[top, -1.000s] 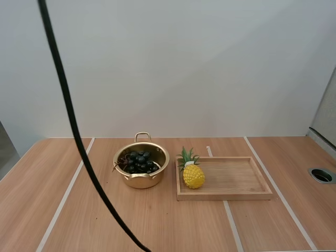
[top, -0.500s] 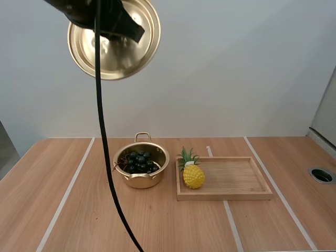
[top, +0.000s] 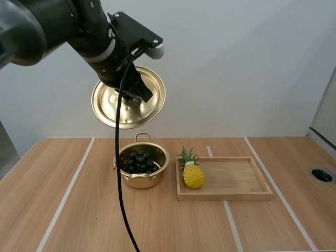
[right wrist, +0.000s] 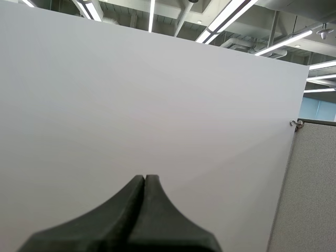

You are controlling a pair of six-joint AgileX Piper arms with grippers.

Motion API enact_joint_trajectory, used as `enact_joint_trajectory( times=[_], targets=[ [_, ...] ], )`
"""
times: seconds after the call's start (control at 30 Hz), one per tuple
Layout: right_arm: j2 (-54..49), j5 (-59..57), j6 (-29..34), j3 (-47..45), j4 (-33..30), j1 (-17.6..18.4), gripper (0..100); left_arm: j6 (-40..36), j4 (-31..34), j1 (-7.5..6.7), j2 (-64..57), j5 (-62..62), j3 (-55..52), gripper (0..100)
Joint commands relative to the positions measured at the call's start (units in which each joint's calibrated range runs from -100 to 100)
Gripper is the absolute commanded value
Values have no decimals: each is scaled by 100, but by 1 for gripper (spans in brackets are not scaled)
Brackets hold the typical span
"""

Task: Open the pot, put the grape inside, and close it

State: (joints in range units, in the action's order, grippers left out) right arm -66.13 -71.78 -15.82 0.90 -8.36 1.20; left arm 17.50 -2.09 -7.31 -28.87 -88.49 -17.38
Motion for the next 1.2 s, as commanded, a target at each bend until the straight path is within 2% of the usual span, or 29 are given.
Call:
enact_joint_trajectory(
  times=[0.0, 0.37, 1.17],
  targets=[
    [-96, 35, -10, 56, -60, -20, 0, 115, -126, -5, 254, 193, -91, 0],
    [-170, 35, -19, 56, -196, -20, 0, 411, -407, -5, 1290, -27, -106, 0],
    [-170, 35, -19, 56, -196, -20, 0, 518, -407, -5, 2919, 142, -106, 0]
  ],
)
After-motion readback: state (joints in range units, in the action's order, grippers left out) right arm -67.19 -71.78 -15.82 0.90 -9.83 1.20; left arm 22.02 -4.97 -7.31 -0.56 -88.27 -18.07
